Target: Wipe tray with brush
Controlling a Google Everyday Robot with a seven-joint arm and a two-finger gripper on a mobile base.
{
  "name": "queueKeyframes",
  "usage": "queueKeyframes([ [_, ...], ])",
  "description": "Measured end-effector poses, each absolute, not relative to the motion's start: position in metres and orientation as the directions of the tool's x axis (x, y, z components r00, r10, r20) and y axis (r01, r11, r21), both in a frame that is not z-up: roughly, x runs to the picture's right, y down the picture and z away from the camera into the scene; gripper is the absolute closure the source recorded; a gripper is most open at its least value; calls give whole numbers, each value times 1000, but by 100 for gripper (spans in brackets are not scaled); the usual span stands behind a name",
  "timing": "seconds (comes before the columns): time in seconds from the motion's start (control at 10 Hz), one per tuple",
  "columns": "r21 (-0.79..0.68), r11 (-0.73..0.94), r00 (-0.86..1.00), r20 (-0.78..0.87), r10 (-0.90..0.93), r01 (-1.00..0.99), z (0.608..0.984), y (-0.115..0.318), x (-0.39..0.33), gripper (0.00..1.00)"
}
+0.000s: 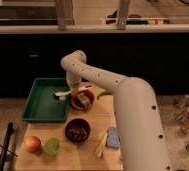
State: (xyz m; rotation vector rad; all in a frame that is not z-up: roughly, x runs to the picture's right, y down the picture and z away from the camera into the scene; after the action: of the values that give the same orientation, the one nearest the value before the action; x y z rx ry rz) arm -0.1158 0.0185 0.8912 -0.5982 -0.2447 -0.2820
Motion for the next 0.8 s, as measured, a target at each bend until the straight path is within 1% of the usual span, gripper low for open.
queueKeyframes([
  [0.3,-501,785,922,313,-227,364,884,18,-121,99],
  [0.8,-441,769,878,348,-329,463,870,16,-164,99],
])
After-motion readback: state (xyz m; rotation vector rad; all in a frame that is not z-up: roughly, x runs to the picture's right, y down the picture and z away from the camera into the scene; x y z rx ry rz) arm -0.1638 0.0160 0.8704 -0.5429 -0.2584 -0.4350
